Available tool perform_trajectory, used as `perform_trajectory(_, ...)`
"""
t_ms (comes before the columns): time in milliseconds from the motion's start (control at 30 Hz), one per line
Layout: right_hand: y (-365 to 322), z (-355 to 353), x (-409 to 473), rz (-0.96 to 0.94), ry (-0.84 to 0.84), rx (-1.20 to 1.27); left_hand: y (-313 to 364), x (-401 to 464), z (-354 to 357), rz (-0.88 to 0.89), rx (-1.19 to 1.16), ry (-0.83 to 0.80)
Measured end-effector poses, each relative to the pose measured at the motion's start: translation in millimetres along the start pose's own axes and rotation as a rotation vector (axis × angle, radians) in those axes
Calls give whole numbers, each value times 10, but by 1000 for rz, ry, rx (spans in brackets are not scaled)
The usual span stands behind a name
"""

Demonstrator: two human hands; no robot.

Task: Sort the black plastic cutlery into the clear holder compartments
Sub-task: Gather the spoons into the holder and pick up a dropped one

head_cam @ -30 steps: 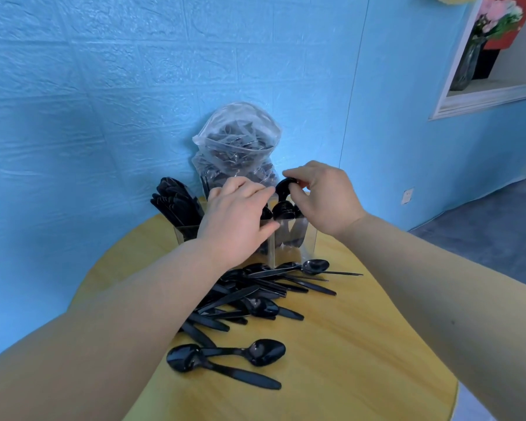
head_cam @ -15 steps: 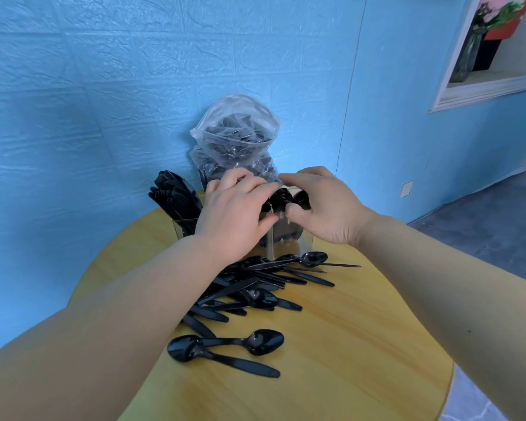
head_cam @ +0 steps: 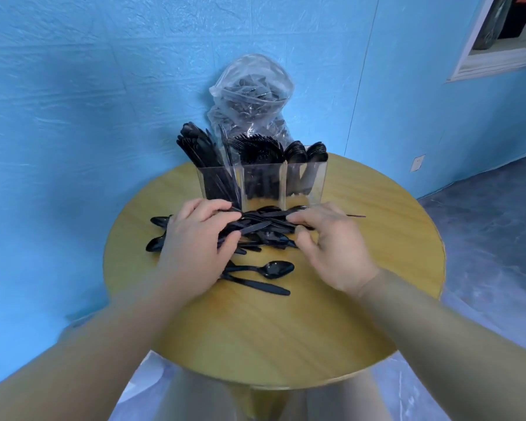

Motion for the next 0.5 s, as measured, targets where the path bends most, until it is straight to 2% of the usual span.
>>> perform_trajectory(100, -226, 146, -130, -47, -26, 46, -205, -246, -22, -50, -56, -33)
perform_trajectory(267, -361, 423, -238, -99, -256, -79, -418, -462, -36, -139, -49, -78)
perform_trajectory(367, -310, 424, -242, -54, -278, -154, -420, -475, -4, -171, -7, -96)
perform_trajectory(500, -290, 408, -261, -60, -231, -181, -375, -482, 60, -128, 70, -196)
Point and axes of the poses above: each hand's wrist, its own x-axis towards the middle knuckle, its own z-axis out of the palm, y = z × x, the point moved 7 cm from there along x, towards the middle knuckle, and after that the axes turned 13 degrees about -z, right-handed, at the moved point
